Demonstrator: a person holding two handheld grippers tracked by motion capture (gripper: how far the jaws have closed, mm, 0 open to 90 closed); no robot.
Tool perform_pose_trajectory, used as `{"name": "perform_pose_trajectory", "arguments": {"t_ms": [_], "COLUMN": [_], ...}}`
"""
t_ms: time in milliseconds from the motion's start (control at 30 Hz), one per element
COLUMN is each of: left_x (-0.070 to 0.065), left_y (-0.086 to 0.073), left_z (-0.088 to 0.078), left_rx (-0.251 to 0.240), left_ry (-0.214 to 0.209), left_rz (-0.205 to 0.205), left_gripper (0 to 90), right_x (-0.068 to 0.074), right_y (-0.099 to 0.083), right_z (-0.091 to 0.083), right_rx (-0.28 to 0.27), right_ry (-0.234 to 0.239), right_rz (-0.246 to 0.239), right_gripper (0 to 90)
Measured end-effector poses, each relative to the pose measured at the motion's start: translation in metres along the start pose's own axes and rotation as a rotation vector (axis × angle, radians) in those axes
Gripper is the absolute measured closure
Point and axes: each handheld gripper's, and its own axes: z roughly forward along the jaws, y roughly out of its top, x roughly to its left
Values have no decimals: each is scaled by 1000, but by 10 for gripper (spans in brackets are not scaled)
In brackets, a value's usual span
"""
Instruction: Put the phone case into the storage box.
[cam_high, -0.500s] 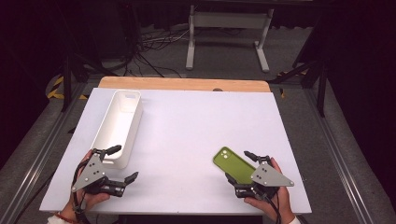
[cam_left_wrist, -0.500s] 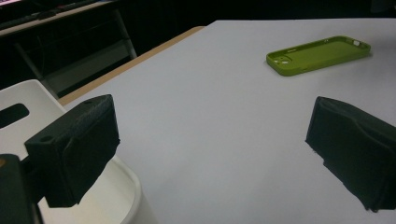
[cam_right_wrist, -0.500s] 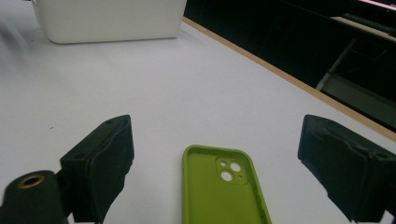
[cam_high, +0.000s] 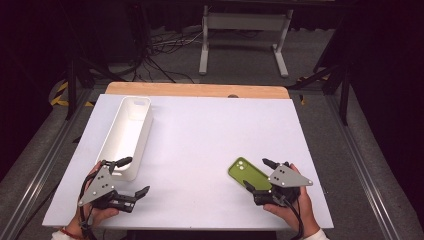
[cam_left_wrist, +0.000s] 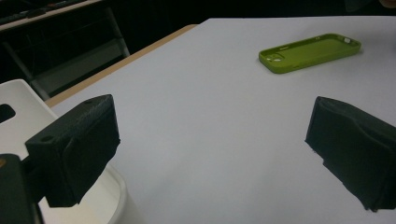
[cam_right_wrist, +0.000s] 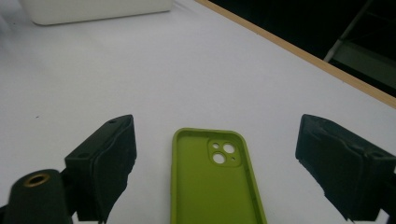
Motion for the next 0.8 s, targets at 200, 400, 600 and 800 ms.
{"name": "perform_pose_trajectory", "arguments": {"t_ms": [200,400,600,800], "left_x": [-2,-9,-12,-14], "left_y": [-1,-4,-3,-5], "left_z": [3,7,11,14], "left_rx": [7,31,36,53], "left_ry": [-13,-43,-53,-81], "left_rz": [-6,2,14,18], "left_gripper": [34,34,37,39], "right_x": [-11,-24,-34,-47], "right_y": [12,24,35,44], "right_z": [8,26,52,79], "right_rx": [77,199,356,524], "right_ry": [16,50,83,136], "right_rz": [8,-1,15,35], "right_gripper": [144,160,151,257]}}
